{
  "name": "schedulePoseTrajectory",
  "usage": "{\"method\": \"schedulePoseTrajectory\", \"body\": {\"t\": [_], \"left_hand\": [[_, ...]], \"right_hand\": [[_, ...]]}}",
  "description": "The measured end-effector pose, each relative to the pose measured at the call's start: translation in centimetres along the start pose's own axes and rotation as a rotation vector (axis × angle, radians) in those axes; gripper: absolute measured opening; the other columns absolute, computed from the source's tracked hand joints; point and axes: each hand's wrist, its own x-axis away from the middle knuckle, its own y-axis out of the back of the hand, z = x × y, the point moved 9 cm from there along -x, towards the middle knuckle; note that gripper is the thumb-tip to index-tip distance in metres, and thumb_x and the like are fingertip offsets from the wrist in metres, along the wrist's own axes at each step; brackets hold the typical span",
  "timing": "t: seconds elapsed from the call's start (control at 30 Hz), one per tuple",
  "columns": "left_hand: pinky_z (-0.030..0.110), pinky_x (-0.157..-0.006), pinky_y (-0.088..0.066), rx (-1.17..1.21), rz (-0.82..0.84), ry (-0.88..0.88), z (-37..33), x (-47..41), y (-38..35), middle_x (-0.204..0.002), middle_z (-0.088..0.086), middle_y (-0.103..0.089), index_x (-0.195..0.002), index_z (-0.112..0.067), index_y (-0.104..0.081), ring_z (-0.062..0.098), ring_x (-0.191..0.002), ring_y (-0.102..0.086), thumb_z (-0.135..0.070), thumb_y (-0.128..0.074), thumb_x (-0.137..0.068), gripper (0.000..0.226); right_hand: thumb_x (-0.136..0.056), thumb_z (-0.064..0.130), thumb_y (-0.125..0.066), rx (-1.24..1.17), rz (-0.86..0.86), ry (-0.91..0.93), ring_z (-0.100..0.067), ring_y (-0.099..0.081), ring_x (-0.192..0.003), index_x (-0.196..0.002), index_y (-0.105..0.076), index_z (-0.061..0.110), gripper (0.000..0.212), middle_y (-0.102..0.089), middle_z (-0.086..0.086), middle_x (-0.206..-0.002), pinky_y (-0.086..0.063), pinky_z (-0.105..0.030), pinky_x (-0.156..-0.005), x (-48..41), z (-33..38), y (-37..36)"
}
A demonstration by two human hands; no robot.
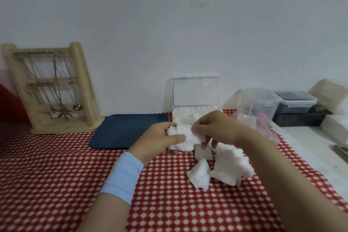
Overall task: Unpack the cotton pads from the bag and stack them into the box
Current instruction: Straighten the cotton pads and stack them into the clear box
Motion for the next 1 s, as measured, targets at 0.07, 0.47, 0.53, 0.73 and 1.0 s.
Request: {"method": "schedulePoseTrajectory", "body": {"t": [0.07,0.47,0.53,0.73,1.0], "left_hand": [[0.030,-0.090,-0.059,-0.058,0.026,-0.006,-0.3,0.2,-0.3,-0.108,-0.007,-0.078,-0.121,-0.025,-0.069,0.009,-0.098,-0.074,-0.019,-0.079,-0.086,0.037],[0.017,-0.079,-0.056,-0.124,0.036,0.000,-0.2,0.2,-0.2,-0.106,-0.010,-0.076,-0.124,-0.027,-0.063,0.002,-0.093,-0.073,-0.014,-0.081,-0.083,0.046],[0.029,-0.086,-0.060,-0.063,0.032,0.012,0.2,0.2,0.1,-0.103,-0.004,-0.078,-0.123,-0.024,-0.066,0.011,-0.089,-0.075,-0.010,-0.077,-0.086,0.041],[0.041,-0.090,-0.061,0.220,-0.008,0.106,1.4,-0.1,0.1,-0.114,0.009,-0.076,-0.117,-0.011,-0.070,0.024,-0.103,-0.074,-0.007,-0.065,-0.097,0.022],[0.027,-0.067,-0.060,0.436,-0.073,0.126,0.8,0.2,0.0,-0.107,0.011,-0.078,-0.112,-0.008,-0.074,0.022,-0.095,-0.075,-0.013,-0.063,-0.099,0.018]], "right_hand": [[-0.100,0.035,-0.058,-0.013,0.013,0.001,-0.023,-0.076,-0.072,-0.095,-0.075,0.010,0.031,-0.076,-0.003,-0.076,-0.057,-0.034,-0.061,0.0,0.3,-0.5],[-0.082,0.027,-0.083,-0.003,0.006,-0.034,-0.018,-0.076,-0.070,-0.113,-0.069,0.020,0.035,-0.079,-0.003,-0.081,-0.057,-0.029,-0.062,0.5,-0.1,0.6],[-0.083,0.025,-0.082,-0.032,0.008,-0.042,-0.017,-0.076,-0.073,-0.102,-0.074,0.017,0.022,-0.079,-0.003,-0.082,-0.057,-0.030,-0.065,0.7,-0.4,1.3],[-0.085,0.022,-0.078,-0.347,-0.062,-0.009,-0.022,-0.063,-0.084,-0.095,-0.076,0.008,0.017,-0.075,-0.015,-0.096,-0.050,-0.034,-0.077,0.2,-0.8,2.8],[-0.086,0.010,-0.077,-0.327,-0.028,-0.079,-0.023,-0.065,-0.069,-0.089,-0.075,0.002,0.008,-0.075,-0.017,-0.085,-0.052,-0.024,-0.057,-0.2,-0.7,0.3]]}}
